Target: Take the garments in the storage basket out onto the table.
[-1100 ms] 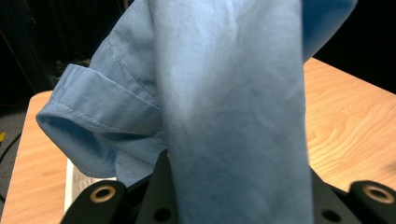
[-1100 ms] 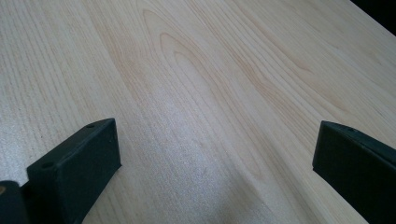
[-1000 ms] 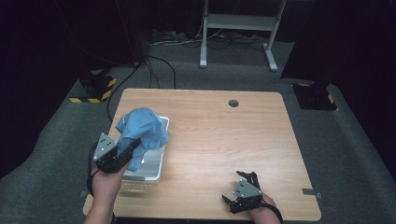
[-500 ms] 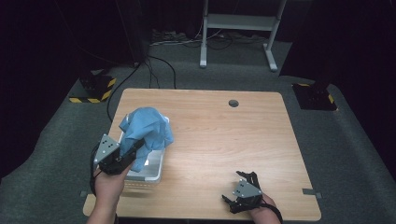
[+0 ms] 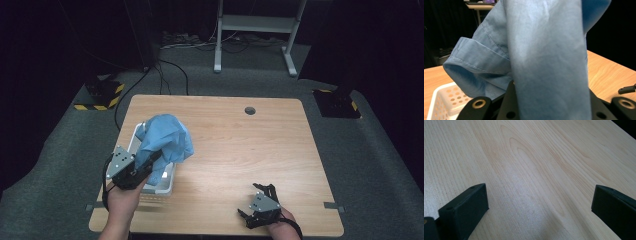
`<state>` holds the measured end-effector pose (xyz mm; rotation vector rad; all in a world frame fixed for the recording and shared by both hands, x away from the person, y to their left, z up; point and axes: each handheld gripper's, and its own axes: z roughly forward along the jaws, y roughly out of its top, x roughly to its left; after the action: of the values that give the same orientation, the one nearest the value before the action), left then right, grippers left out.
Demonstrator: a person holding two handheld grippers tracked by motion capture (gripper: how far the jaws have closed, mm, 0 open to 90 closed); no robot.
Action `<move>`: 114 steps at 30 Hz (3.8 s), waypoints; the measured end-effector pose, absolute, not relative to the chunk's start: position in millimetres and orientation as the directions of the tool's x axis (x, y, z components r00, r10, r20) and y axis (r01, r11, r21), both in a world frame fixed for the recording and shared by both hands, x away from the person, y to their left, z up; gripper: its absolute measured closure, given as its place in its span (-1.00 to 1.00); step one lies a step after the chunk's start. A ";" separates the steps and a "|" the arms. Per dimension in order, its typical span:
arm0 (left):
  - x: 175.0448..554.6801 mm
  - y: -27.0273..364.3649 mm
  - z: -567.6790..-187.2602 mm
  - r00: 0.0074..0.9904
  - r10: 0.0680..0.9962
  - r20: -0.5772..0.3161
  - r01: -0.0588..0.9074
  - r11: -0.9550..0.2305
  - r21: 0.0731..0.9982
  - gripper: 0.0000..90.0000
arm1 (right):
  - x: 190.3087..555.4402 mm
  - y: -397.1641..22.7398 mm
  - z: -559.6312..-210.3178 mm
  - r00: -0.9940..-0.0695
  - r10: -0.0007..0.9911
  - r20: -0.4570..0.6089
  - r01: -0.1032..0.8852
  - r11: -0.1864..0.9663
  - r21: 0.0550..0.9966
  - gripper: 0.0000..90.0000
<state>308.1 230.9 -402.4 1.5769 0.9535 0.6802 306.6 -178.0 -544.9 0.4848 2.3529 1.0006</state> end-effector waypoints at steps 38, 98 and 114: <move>310.8 196.7 -401.9 0.579 0.811 -0.081 0.206 -0.050 0.977 0.74 | 306.7 -178.0 -544.8 -0.794 0.511 -0.329 0.117 0.661 0.742 -0.99; 338.3 126.9 -435.2 0.675 0.718 -0.172 0.308 -0.062 0.950 0.74 | 306.1 -178.0 -545.0 -0.792 0.509 -0.338 0.109 0.663 0.741 -0.99; 344.0 116.7 -453.0 0.669 0.717 -0.196 0.366 -0.089 0.926 0.74 | 306.0 -178.0 -545.0 -0.791 0.509 -0.339 0.108 0.663 0.741 -0.99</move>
<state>344.0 116.7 -453.0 1.6986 0.8847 0.3688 306.0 -178.0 -545.0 0.4773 2.3467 0.9984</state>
